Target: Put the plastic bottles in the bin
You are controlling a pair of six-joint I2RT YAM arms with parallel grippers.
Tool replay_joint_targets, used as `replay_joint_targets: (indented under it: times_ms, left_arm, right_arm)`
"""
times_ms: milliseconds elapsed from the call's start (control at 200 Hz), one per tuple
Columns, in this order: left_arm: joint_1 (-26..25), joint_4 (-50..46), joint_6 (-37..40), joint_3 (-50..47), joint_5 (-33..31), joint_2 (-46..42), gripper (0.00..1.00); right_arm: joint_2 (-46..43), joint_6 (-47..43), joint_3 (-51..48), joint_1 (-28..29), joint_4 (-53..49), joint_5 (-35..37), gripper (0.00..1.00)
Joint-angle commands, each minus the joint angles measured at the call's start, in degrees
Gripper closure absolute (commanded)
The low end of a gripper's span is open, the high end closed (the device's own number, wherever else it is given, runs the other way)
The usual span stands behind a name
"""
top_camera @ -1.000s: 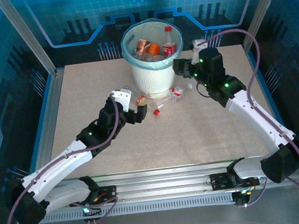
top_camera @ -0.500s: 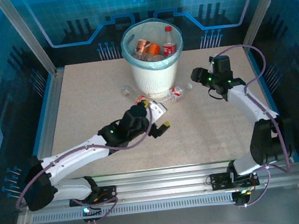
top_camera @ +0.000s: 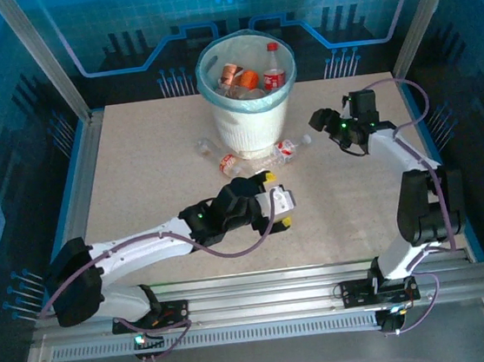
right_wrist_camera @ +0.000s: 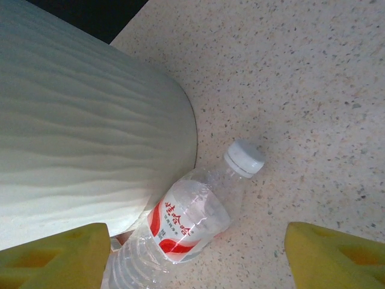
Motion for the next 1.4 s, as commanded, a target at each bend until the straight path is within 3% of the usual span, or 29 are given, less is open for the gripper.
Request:
replay_joint_targets:
  times_ms: [0,560,980,1391]
  left_arm:
    - [-0.4,3.0,2.4,2.8,2.5,0.9,0.01]
    - [-0.8,-1.8,3.8,6.8,1.4,2.1,0.01]
    - [-1.7,-3.4,3.8,7.7,1.3,2.3,0.01]
    - [-1.9,-5.2,4.0,6.7,0.9,1.5,0.01]
  right_arm:
    - [2.3,2.3,2.3,-1.0,0.0,-4.2,0.23]
    - [13.2,7.1,4.3,-3.8,4.8,-6.8,0.26]
    - [19.3,14.9,4.3,-3.6,12.0,-11.2,0.29]
    - [21.7,19.7,3.1,-2.0,16.8,-10.1,0.34]
